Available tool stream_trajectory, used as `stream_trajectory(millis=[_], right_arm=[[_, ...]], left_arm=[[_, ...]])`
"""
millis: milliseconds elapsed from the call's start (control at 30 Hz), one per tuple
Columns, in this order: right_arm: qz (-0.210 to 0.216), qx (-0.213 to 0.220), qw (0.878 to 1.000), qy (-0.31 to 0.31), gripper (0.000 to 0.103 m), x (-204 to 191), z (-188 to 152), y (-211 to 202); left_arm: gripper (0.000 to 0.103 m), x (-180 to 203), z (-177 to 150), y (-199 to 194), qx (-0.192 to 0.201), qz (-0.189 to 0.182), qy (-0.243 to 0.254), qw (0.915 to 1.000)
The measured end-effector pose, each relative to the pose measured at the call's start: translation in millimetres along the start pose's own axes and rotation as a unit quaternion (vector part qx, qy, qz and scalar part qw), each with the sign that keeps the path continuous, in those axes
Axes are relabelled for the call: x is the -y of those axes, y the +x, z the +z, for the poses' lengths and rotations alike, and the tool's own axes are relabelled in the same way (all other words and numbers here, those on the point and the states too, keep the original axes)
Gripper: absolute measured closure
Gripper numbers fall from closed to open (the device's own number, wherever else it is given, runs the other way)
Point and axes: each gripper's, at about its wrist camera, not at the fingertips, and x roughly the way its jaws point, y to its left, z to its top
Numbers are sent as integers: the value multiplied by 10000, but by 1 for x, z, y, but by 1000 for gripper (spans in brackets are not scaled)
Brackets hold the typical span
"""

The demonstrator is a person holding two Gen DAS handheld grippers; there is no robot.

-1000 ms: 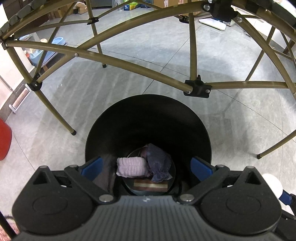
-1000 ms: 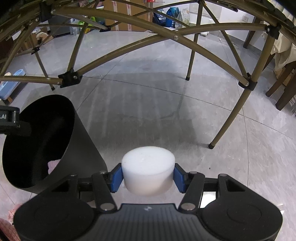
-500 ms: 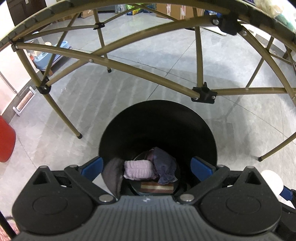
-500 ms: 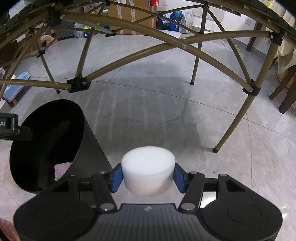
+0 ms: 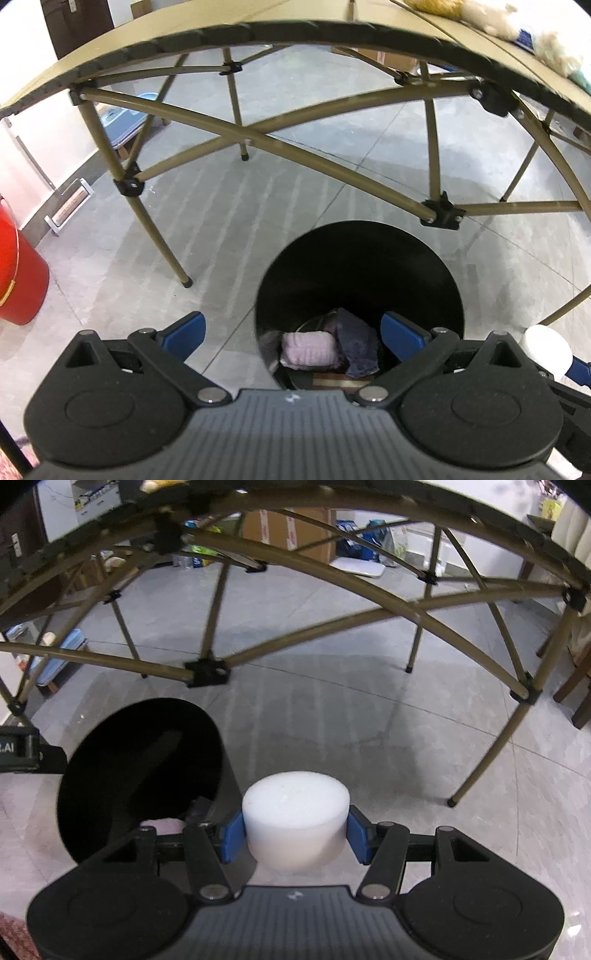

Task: Collect trash
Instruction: 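Move left tool aside while right tool brings the foam cylinder over the bin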

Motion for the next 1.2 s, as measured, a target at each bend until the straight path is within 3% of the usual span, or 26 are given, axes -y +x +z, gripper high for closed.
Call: stream_trajectory(millis=[533,833,1200], right_arm=[[439,271,9981,-351,47,-64,19,-8],[648,266,9963,-488,47,-102,27,0],[812,12,9960,-384,47,-131,27,29]], left_arm=[[0,-71,-4,-23,300,303,-304,9986],[0,-111,-10,-24,235,407,-589,9972],[0,-133,-18,-17,83,568,-821,9950]])
